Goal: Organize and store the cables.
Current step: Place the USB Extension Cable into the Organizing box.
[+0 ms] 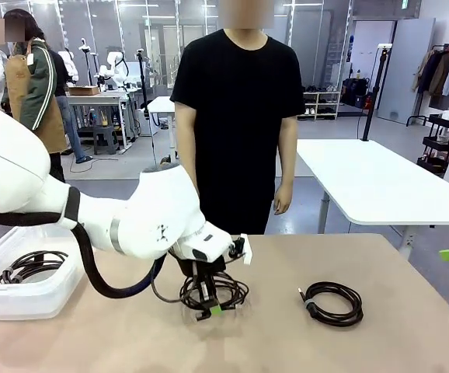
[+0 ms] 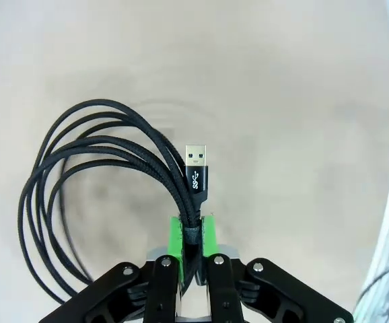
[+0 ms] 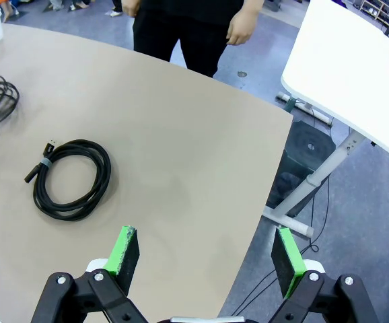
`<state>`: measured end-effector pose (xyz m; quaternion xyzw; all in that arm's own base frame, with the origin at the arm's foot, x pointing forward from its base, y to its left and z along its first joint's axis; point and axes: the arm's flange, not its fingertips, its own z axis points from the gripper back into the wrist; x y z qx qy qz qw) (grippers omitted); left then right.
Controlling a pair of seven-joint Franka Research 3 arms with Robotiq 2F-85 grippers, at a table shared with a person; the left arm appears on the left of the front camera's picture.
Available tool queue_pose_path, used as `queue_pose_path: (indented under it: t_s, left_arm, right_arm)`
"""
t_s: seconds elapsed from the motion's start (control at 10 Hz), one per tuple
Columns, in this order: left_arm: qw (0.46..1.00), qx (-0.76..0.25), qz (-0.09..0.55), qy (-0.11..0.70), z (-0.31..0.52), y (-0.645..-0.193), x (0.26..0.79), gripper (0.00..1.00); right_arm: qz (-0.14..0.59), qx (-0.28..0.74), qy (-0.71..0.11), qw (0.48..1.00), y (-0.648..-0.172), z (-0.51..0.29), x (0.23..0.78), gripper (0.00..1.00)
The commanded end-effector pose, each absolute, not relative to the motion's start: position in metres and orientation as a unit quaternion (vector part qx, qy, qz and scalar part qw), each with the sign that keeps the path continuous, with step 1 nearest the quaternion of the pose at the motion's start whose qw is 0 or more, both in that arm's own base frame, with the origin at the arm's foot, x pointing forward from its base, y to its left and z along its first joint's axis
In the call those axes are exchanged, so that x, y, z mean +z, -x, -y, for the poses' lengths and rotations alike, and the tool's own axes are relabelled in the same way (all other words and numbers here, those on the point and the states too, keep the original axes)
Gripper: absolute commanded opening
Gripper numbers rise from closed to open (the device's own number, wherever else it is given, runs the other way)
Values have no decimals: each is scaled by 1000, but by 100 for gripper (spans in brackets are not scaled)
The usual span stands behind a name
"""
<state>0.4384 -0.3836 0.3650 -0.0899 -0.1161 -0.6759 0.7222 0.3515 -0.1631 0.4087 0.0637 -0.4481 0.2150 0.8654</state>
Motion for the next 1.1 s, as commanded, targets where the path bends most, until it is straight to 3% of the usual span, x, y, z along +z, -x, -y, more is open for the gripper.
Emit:
queue_pose_path:
  t_s: [0.0,0.2,0.6,0.7,1.0]
  left_arm:
    - [688,-706,131,107,346,-419,449,0]
    - [654,-730,144,139,324,-395,503,0]
    - [652,-736,145,113,308,-353,513,0]
    - [652,-734,145,126,321,-372,529,0]
    - [652,-734,145,126,321,-372,529,0]
  right_arm:
    - [444,204,-65,870,-350,161,409,100]
    - [444,204,-65,870,-350,161,409,100]
    - [444,204,-65,870,-350,161,409,100]
    - [444,204,-65,870,-350,161,409,100]
    - [444,204,-65,870,-350,161,409,100]
